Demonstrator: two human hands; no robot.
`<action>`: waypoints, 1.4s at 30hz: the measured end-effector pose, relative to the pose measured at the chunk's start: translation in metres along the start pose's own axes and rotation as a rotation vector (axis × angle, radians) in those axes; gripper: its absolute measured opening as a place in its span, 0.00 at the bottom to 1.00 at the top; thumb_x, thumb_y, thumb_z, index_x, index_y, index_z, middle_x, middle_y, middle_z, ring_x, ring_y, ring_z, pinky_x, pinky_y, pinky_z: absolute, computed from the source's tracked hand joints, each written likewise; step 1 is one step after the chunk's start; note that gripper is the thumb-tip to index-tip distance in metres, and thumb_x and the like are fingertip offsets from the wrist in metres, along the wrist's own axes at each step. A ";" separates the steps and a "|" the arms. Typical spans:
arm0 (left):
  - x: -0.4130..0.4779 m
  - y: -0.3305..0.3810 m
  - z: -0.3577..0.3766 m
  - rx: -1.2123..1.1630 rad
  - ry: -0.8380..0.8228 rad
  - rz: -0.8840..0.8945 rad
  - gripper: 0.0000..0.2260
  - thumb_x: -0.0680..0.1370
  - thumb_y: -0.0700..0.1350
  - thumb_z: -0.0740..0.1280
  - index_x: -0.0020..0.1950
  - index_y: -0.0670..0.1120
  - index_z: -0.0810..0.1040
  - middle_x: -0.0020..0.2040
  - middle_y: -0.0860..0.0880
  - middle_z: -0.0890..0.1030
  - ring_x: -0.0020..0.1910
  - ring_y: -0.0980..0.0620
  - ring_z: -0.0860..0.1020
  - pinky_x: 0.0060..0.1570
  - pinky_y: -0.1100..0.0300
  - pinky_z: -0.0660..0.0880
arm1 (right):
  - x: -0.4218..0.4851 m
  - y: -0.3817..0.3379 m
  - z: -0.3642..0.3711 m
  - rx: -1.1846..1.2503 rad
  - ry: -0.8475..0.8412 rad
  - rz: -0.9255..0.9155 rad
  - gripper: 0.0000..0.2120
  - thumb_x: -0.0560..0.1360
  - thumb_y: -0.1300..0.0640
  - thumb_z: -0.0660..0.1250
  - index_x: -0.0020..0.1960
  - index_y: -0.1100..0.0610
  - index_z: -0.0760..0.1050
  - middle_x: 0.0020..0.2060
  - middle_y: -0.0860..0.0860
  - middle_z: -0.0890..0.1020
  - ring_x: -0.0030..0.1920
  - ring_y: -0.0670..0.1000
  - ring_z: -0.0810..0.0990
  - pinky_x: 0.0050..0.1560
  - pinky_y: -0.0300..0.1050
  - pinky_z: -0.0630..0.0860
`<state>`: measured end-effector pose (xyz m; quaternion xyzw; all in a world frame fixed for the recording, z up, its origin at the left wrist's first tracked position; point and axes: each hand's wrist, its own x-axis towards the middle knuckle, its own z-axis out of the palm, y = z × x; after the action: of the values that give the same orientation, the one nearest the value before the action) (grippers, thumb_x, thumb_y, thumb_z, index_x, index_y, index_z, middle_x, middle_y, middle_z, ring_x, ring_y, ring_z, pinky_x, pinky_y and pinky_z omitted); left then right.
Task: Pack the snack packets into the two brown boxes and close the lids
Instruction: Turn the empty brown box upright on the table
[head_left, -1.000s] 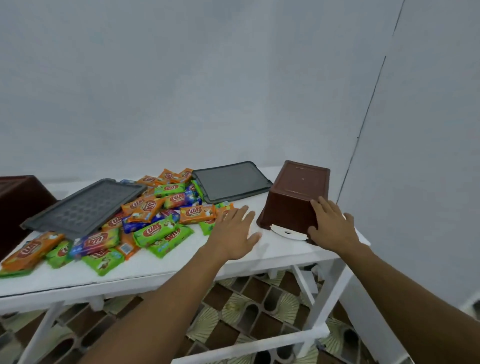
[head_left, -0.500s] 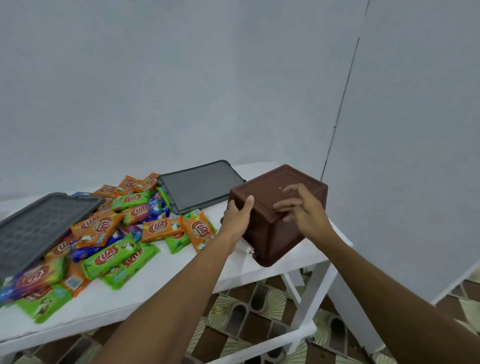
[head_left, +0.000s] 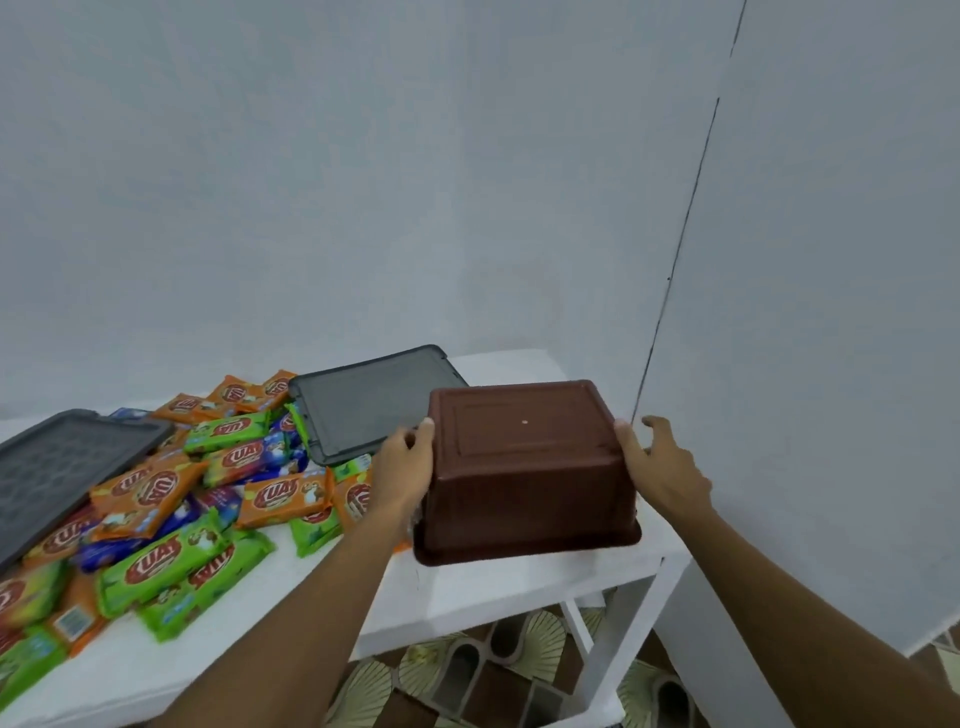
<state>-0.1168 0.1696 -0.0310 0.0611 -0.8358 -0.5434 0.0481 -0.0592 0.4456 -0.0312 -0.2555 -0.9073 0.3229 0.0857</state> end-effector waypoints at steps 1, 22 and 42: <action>-0.010 -0.003 -0.002 -0.058 -0.006 -0.026 0.18 0.82 0.57 0.56 0.47 0.47 0.79 0.45 0.50 0.80 0.47 0.49 0.78 0.47 0.55 0.70 | -0.003 0.006 0.003 0.131 -0.044 0.025 0.38 0.73 0.26 0.44 0.71 0.49 0.63 0.62 0.57 0.78 0.63 0.61 0.75 0.67 0.63 0.65; -0.014 0.028 -0.034 -0.001 0.042 0.269 0.28 0.79 0.38 0.65 0.76 0.52 0.60 0.72 0.55 0.68 0.68 0.56 0.67 0.65 0.61 0.67 | 0.074 -0.027 -0.028 0.480 -0.095 -0.298 0.18 0.80 0.49 0.61 0.68 0.44 0.64 0.65 0.59 0.75 0.61 0.59 0.76 0.61 0.56 0.75; 0.015 -0.039 -0.111 0.527 -0.059 0.175 0.16 0.80 0.40 0.65 0.68 0.45 0.74 0.67 0.45 0.76 0.62 0.49 0.74 0.56 0.61 0.69 | 0.049 -0.103 0.025 -0.148 -0.108 -0.792 0.16 0.77 0.48 0.65 0.64 0.49 0.74 0.70 0.53 0.68 0.69 0.57 0.65 0.64 0.62 0.66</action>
<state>-0.1136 0.0513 -0.0213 -0.0170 -0.9514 -0.3027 0.0530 -0.1514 0.3892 0.0133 0.1255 -0.9595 0.2117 0.1369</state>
